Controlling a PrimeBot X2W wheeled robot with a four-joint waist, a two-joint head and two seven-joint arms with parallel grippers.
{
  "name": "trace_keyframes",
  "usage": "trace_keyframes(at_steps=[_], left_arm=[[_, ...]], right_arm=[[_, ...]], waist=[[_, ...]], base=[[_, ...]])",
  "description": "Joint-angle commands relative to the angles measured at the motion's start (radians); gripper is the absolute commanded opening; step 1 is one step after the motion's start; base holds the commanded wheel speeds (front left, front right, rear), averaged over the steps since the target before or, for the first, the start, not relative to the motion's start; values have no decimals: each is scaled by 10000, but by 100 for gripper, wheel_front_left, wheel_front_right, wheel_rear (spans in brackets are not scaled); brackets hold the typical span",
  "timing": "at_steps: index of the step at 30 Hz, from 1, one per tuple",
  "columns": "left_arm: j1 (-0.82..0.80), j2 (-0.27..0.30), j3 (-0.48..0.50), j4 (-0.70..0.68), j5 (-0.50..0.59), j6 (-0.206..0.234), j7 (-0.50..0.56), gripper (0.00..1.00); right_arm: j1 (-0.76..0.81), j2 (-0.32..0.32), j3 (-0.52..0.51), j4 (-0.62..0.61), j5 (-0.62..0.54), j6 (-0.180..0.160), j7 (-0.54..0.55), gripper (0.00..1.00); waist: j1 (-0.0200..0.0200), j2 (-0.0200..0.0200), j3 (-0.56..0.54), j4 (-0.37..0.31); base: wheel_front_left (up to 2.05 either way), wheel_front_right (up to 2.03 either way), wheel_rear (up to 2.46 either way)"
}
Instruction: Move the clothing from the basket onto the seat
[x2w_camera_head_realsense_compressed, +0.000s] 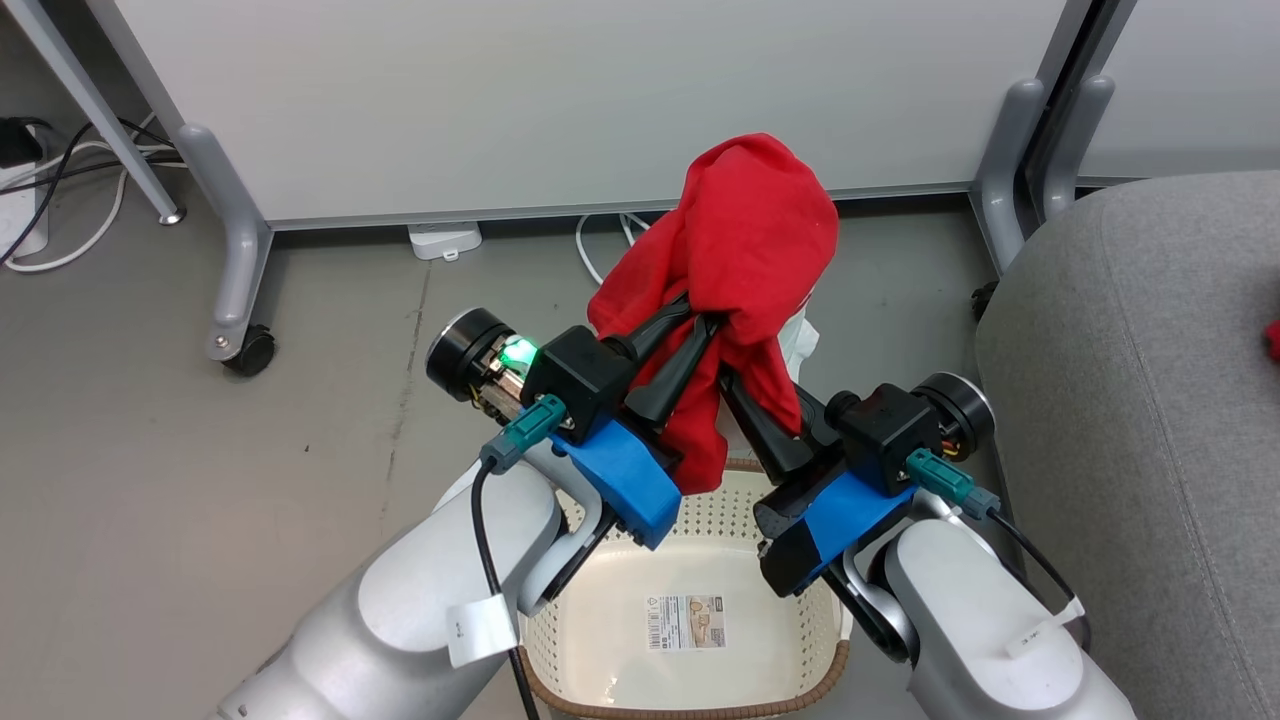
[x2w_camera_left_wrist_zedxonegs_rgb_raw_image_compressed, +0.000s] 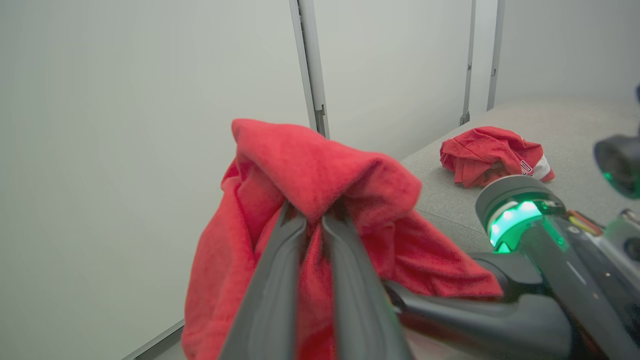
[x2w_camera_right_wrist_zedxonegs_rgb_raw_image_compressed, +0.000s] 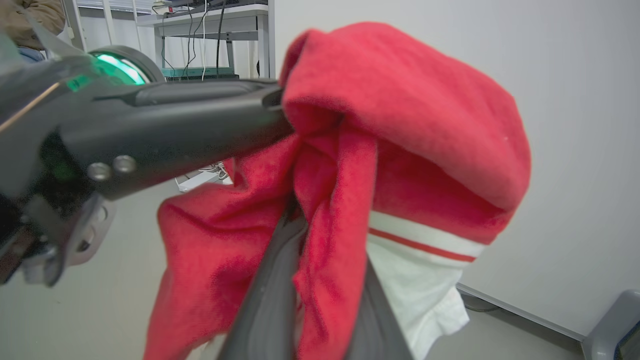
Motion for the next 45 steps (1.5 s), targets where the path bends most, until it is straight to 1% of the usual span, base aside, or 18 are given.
trace_keyframes(at_steps=[1, 2, 3, 4, 10, 22, 29, 37, 41, 45], left_arm=[[-68, -11, -3, 46, 17, 20, -41, 0], [-53, -17, 5, 68, -6, 49, -41, 0], [-49, -18, 0, 84, -16, 69, -41, 34], [-55, -14, -13, 100, -9, 93, -41, 100], [-137, 10, -16, 105, 133, 189, -57, 100], [-110, 56, 73, 17, 180, 234, -77, 100], [-57, 112, 62, -94, 207, 276, -77, 100], [24, 222, 39, -251, 262, 267, -82, 100], [55, 271, -11, -304, 305, 255, -84, 100], [113, 347, 14, -429, 404, 331, -87, 100]], right_arm=[[-26, 0, 13, -53, 86, 1, -42, 0], [-11, -8, 14, -59, 94, 1, -42, 0], [1, -12, 13, -65, 103, 1, -42, 0], [9, -20, 11, -75, 100, 1, -42, 0], [16, -65, -3, -127, 118, 1, -42, 0], [117, -114, -63, -146, 115, 1, -42, 0], [265, -131, -479, -234, 105, 1, -42, 0], [498, -125, -1208, -525, 1, 1, -43, 0], [654, -128, -1583, -745, -84, 1, -43, 0], [847, -124, -1990, -984, -184, 1, -45, 0]], waist=[[-1, -1, -19, 3], [-1, -1, -26, 5], [-1, -1, -30, 3], [-1, -1, -32, 5], [-1, -1, 7, 17], [-1, -1, 23, -1], [-1, -1, 158, -146], [-1, -1, 529, -704], [-1, -1, 728, -1155], [-1, -1, 880, -1727]], base=[[0, 0, 0], [0, 0, 0], [0, 0, 0], [0, 0, 0], [0, 0, 0], [0, 0, 0], [0, 0, 0], [0, 0, 0], [0, 0, 0], [0, 0, 0]])
